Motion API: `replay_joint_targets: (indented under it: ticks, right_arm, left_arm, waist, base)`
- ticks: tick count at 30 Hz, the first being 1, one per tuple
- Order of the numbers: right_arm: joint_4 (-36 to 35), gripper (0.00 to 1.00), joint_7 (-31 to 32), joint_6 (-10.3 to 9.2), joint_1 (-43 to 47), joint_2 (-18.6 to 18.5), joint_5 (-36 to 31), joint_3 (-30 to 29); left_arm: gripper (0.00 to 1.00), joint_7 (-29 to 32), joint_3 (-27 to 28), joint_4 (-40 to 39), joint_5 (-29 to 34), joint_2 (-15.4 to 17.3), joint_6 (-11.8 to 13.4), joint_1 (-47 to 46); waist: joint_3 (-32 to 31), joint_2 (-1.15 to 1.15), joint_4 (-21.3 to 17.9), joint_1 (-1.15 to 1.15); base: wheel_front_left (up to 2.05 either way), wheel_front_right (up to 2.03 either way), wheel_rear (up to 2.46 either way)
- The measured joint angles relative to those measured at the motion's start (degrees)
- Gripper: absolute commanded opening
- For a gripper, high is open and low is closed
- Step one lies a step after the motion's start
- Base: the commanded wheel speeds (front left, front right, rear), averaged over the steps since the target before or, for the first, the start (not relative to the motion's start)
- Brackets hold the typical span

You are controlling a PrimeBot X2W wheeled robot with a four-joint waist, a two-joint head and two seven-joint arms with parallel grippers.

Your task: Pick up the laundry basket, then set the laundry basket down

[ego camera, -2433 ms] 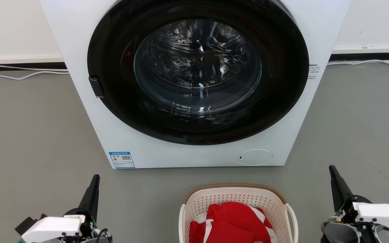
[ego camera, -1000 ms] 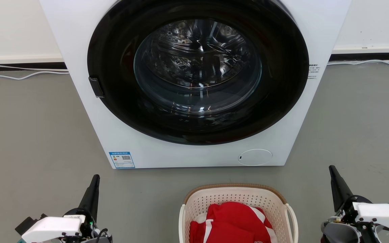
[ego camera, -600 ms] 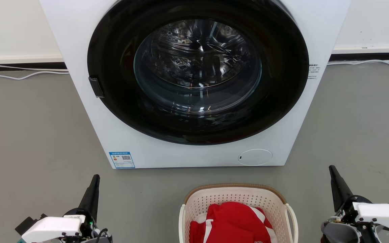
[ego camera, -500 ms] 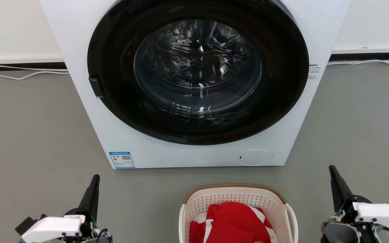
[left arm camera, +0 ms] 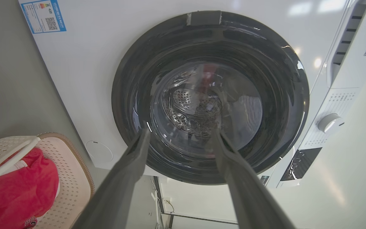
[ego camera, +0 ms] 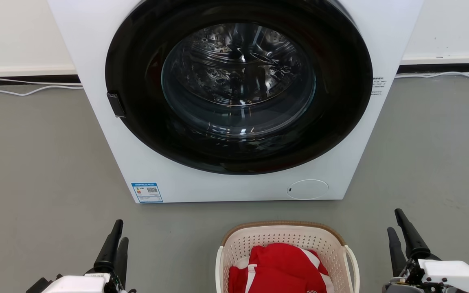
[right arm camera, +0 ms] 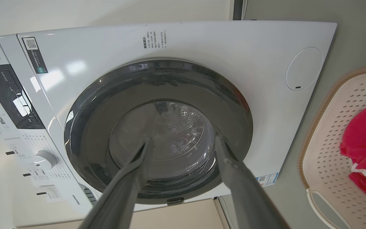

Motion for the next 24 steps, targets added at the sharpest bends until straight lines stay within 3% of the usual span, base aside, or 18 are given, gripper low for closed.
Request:
replay_joint_targets:
  ticks: [14,24]
  right_arm:
    - [-1.7,1.0,-2.6,0.0,0.0,-0.7,-1.5,3.0]
    - [-3.6,1.0,-4.8,0.0,0.0,-2.2,-6.3,5.1]
  left_arm:
    - [1.0,-2.2,-1.2,-1.7,4.1,0.1,0.0,0.0]
    - [1.0,-4.1,-2.6,-2.9,11.6,0.1,0.0,0.0]
  waist:
    - [0.2,0.0,0.0,-0.01]
    - [0.3,0.0,-0.2,-0.01]
  base:
    - [0.0,0.0,0.0]
    - [0.0,0.0,0.0]
